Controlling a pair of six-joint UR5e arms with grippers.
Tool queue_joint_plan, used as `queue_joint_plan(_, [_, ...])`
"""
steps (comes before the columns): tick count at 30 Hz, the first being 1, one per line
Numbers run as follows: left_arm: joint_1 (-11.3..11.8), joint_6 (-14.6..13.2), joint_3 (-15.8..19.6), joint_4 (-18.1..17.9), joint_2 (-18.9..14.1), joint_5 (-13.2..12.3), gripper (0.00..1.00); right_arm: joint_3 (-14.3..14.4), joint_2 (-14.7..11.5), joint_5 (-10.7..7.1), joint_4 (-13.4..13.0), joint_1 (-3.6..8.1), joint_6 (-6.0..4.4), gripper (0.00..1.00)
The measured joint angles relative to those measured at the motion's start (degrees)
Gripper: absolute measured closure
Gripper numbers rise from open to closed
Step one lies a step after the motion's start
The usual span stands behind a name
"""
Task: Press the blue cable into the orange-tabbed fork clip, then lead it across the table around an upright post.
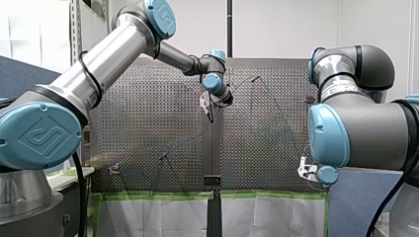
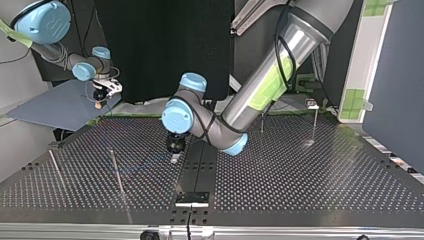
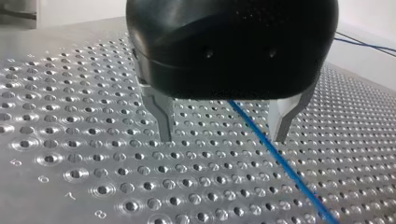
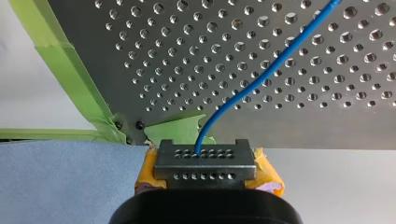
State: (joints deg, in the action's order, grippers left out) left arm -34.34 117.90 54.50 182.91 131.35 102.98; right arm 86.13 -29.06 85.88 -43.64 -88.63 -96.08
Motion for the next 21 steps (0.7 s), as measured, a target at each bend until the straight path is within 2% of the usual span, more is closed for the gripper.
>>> queue_joint_plan(9, [-0.82, 4.34, 0.97, -0.17, -1.48, 0.44, 0.00, 0.04, 0.00, -0.12, 0.05, 0.06, 0.00, 1.00])
queue_joint_plan(14, [-0.76, 6.32, 2.95, -2.00, -3.52, -0.64, 0.00, 0.03, 0.00, -0.21, 0.11, 0.03, 0.00, 1.00])
queue_joint_plan(17, [-1.12, 6.32, 4.31, -2.36, -4.89, -1.90, 0.00, 0.02, 0.00, -0.24, 0.12, 0.01, 0.00, 1.00])
queue_joint_plan(21, [-1.87, 4.87, 6.25, -1.05, -6.69, -3.82, 0.00, 0.03, 0.00, -0.26, 0.17, -0.01, 0.00, 1.00])
